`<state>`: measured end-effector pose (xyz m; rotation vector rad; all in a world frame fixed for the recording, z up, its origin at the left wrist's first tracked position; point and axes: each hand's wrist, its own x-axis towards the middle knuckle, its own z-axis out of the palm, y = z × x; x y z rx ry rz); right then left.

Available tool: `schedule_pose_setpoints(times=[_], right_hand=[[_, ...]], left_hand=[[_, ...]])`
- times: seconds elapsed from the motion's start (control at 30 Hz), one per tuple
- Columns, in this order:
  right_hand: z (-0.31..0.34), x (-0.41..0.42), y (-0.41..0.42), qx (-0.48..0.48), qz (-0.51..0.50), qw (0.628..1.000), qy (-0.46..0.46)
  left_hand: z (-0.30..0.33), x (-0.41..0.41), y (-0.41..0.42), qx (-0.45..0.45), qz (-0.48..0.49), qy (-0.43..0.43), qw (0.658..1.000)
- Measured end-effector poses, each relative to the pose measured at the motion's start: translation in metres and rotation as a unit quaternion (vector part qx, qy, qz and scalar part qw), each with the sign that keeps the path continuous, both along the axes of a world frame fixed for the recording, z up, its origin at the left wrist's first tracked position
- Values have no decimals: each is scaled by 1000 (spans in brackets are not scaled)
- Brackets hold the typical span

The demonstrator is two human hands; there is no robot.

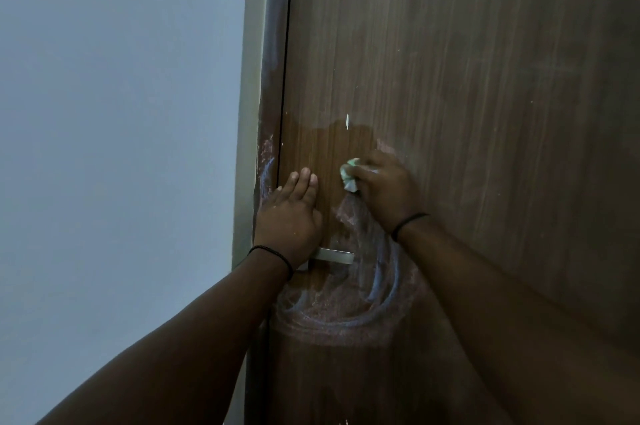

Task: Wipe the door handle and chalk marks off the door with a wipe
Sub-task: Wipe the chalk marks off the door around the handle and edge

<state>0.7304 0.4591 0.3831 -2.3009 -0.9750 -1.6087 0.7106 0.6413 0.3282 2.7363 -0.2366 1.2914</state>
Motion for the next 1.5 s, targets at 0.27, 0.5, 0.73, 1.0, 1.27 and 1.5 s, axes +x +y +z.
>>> schedule_pose_setpoints(times=[0.27,0.5,0.73,1.0,1.27,1.5], right_hand=[[21,-1,9,11,-54,998,-4],[33,5,-19,205,22,978,16],[-13,-3,-14,45,34,996,71],[12,-1,20,20,-22,999,42],[0,7,-11,44,-11,999,30],[-35,-11,3,-73,-32,996,46]], left_hand=[[-3,4,0,1,4,-2,1000],[-1,2,1,6,2,12,1000],[-13,-4,0,-12,-1,19,1000],[-17,0,0,-19,6,12,1000],[-24,4,3,-11,-5,7,1000],[-29,4,2,-28,-12,2,1000]])
